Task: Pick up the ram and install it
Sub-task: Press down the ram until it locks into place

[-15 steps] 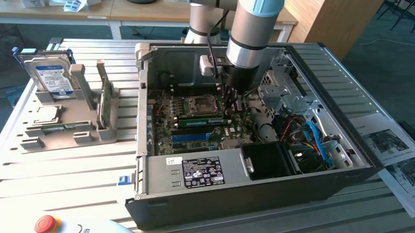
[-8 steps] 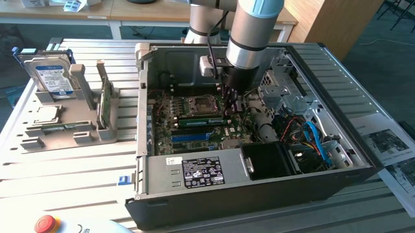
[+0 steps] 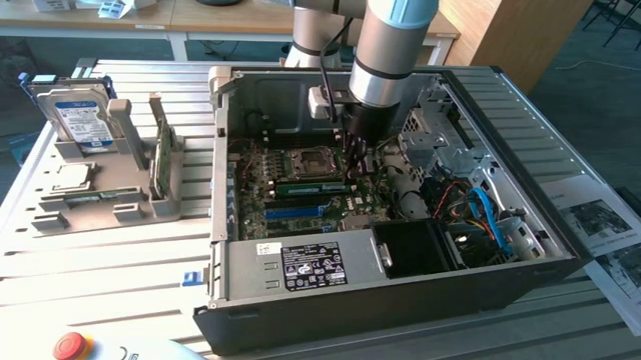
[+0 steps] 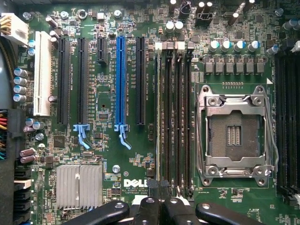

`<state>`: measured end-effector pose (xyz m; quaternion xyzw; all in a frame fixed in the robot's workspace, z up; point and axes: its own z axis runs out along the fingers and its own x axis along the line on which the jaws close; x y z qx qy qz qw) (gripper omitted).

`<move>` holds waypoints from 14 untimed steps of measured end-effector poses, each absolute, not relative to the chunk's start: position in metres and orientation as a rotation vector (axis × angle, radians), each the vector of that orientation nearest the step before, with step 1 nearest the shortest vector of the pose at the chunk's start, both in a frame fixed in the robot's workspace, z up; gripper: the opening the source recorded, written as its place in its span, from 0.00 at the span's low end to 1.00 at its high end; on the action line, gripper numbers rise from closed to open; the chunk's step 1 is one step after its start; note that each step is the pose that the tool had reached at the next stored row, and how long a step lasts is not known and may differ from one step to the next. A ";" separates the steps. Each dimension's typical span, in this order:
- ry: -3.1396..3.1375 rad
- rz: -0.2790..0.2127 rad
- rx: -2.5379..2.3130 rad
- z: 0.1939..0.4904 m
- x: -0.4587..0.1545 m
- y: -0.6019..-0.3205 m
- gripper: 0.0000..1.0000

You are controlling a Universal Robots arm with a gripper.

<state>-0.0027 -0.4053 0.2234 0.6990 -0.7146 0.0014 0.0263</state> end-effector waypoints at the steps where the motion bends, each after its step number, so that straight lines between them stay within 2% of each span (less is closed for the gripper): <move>1: -2.208 0.004 2.160 0.223 -0.003 -0.405 0.10; 14: -2.209 0.004 2.160 0.222 -0.003 -0.405 0.10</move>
